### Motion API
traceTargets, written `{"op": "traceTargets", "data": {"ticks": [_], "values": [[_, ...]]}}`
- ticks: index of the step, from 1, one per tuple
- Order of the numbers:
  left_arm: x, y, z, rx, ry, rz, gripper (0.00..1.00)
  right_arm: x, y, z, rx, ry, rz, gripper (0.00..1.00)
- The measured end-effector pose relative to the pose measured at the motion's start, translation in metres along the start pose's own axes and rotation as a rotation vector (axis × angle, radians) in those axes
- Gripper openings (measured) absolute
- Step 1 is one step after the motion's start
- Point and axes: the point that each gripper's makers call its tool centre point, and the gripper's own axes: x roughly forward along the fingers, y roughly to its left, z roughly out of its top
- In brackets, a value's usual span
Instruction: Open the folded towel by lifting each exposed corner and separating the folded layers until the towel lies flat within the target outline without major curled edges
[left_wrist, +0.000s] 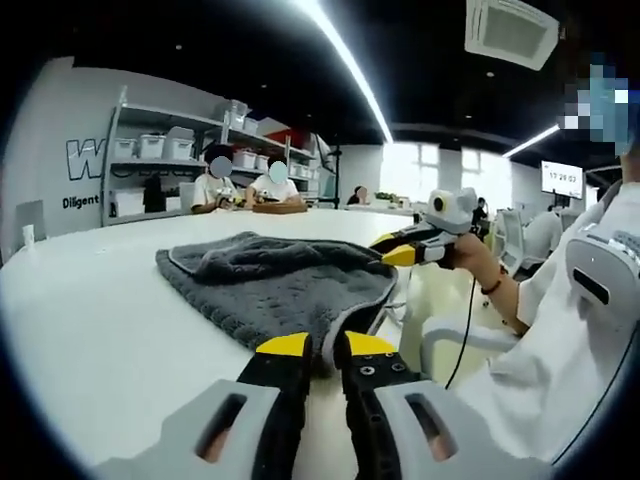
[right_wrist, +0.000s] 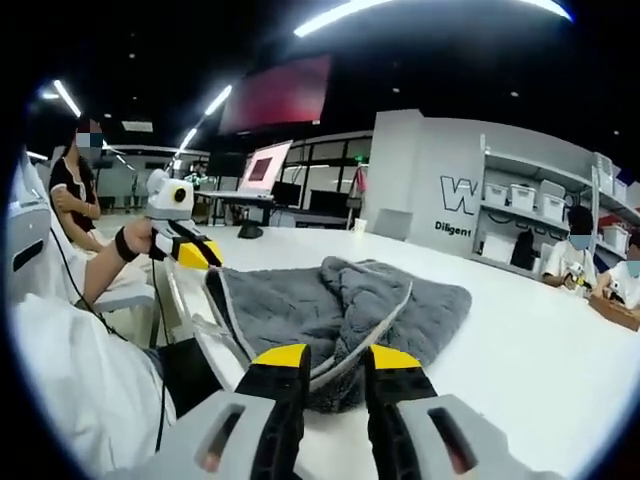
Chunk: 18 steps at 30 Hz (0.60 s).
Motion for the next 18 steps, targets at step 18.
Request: {"op": "traceTargets", "data": {"ticks": [18], "values": [[0.016,0.033,0.019,-0.029,-0.055,0.096,0.18,0.009,-0.014,0.039,0.028,-0.080,-0.007,0.20]]}}
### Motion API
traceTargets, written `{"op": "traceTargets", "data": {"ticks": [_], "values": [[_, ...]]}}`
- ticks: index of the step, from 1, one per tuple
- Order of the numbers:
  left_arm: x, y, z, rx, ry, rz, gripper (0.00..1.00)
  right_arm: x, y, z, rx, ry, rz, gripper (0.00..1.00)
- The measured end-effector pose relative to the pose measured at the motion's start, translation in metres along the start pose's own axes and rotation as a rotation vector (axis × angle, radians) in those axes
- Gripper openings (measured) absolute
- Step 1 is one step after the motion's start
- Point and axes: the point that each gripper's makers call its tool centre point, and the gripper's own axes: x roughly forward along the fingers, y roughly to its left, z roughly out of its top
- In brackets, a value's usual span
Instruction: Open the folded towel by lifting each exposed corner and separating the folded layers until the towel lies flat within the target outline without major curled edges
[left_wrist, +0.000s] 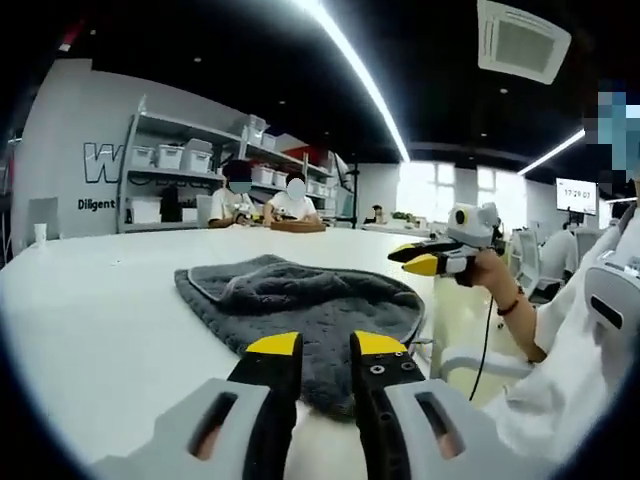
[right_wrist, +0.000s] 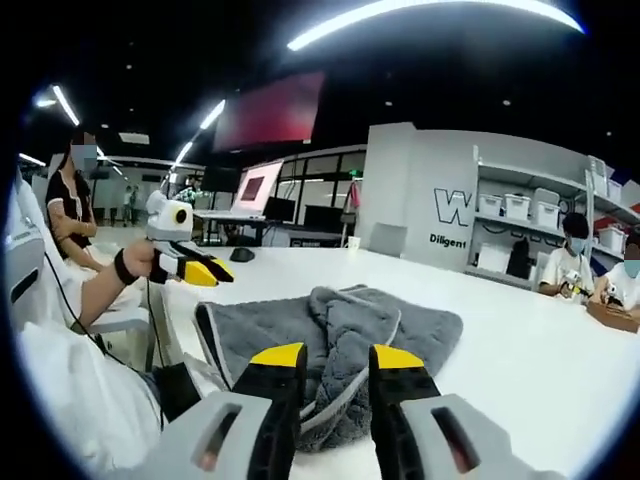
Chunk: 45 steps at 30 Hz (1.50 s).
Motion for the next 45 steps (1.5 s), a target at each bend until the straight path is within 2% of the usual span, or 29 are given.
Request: {"op": "traceTargets", "data": {"ticks": [7,10,13,16,19,22,25,30,45], "values": [[0.009,0.001,0.000,-0.017,0.005,-0.024,0.18,0.003,-0.006,0.017,-0.033,-0.018,-0.006,0.21],[0.013,0.009,0.007,0.024,-0.030,0.023,0.16,0.005,-0.008,0.026,-0.037,-0.034,-0.012,0.20],[0.016,0.007,0.009,0.000,-0.039,0.008,0.16,0.009,-0.005,0.027,-0.057,-0.028,-0.004,0.20],[0.021,0.008,0.011,-0.024,-0.043,-0.008,0.16,0.013,-0.005,0.027,-0.040,-0.030,0.003,0.20],[0.024,0.010,0.012,-0.008,-0.035,0.006,0.16,0.015,-0.005,0.026,-0.045,-0.021,0.006,0.21],[0.025,0.010,0.021,-0.001,-0.047,0.002,0.16,0.020,-0.008,0.029,-0.067,-0.007,0.010,0.21],[0.026,0.012,0.026,-0.004,-0.059,0.006,0.16,0.023,-0.009,0.033,-0.061,-0.016,0.026,0.21],[0.029,0.015,0.025,-0.006,-0.054,0.016,0.16,0.024,-0.009,0.041,-0.059,-0.051,0.036,0.21],[0.036,0.029,0.024,-0.034,-0.060,0.037,0.15,0.030,-0.004,0.026,-0.073,-0.007,0.056,0.21]]}}
